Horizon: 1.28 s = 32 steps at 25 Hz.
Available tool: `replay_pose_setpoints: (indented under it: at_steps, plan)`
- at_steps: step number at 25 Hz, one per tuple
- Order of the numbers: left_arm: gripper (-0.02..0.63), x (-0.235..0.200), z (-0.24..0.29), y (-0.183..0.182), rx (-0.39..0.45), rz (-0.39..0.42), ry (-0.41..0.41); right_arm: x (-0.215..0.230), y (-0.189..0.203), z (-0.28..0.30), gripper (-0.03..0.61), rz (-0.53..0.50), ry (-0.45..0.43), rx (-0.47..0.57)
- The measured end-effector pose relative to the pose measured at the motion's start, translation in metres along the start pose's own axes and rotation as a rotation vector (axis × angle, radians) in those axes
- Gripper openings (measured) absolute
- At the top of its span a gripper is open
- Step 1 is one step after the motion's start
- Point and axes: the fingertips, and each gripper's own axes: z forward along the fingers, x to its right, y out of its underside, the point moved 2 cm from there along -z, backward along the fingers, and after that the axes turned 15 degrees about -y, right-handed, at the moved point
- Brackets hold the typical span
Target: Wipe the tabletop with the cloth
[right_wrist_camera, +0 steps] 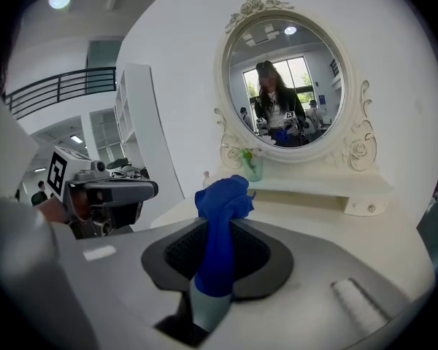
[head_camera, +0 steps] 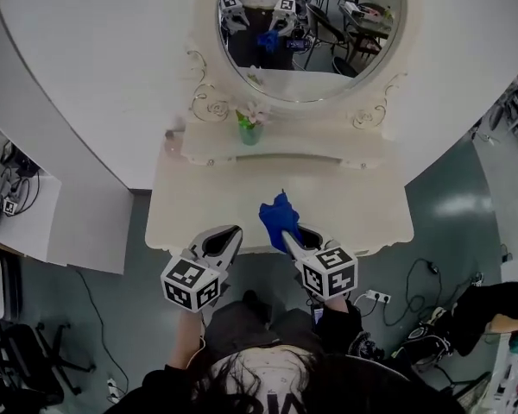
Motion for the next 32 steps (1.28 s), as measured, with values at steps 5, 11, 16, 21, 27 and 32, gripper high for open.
replay_pose_setpoints:
  at_steps: [5,11,16,21,27,32]
  plan:
    - [0.000,-0.001,0.011,0.005,-0.011,-0.018,0.037,0.007,-0.004,0.002,0.087,-0.009,0.029,-0.016]
    - [0.000,-0.012,0.022,0.005,-0.021,-0.037,0.027,0.031,-0.018,0.009,0.087,-0.016,0.042,-0.016]
    - [0.000,-0.026,0.032,-0.003,-0.014,-0.070,-0.036,0.068,-0.041,0.018,0.087,-0.053,0.030,-0.024]
    - [0.000,-0.027,0.058,-0.014,-0.009,-0.081,-0.081,0.126,-0.069,0.028,0.087,-0.086,0.050,-0.028]
    - [0.000,-0.022,0.086,-0.022,-0.021,-0.079,-0.116,0.188,-0.101,0.066,0.087,-0.124,0.076,-0.035]
    - [0.000,-0.023,0.100,-0.022,-0.042,-0.075,-0.143,0.216,-0.112,0.111,0.087,-0.088,0.066,-0.042]
